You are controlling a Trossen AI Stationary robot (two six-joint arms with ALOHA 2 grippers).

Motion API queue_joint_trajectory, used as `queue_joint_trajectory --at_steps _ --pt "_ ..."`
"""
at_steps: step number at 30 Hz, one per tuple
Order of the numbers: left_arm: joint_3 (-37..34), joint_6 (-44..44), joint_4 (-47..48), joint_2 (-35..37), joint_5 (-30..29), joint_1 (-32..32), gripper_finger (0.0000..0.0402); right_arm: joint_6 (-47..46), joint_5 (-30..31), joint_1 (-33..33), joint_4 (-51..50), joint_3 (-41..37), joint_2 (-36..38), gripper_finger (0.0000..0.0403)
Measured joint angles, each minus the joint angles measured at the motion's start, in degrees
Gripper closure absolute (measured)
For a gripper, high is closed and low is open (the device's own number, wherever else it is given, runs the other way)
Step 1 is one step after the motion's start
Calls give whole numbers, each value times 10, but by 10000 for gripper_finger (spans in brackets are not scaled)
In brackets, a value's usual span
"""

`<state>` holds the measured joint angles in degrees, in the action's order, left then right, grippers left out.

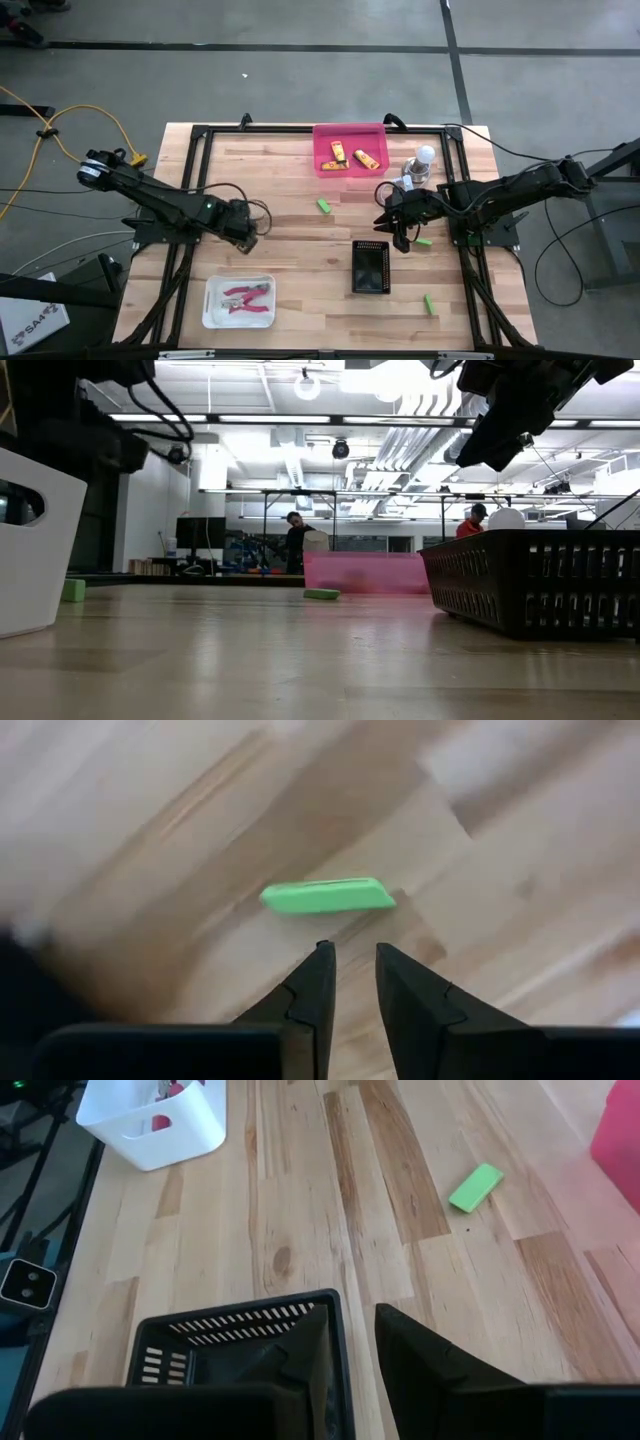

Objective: Pick & Place School Supplies
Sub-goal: Put the green eraser into the black bin

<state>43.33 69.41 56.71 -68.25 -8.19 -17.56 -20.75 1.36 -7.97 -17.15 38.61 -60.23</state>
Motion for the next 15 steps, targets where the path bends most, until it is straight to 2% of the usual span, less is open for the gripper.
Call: queue_joint_trajectory --at_steps 6,15 --pt "0 -287 -43 -2 4 0 329 0 0 0 0 0 0 328" --pt "0 -595 -66 -1 6 0 329 0 0 0 1 0 0 328"
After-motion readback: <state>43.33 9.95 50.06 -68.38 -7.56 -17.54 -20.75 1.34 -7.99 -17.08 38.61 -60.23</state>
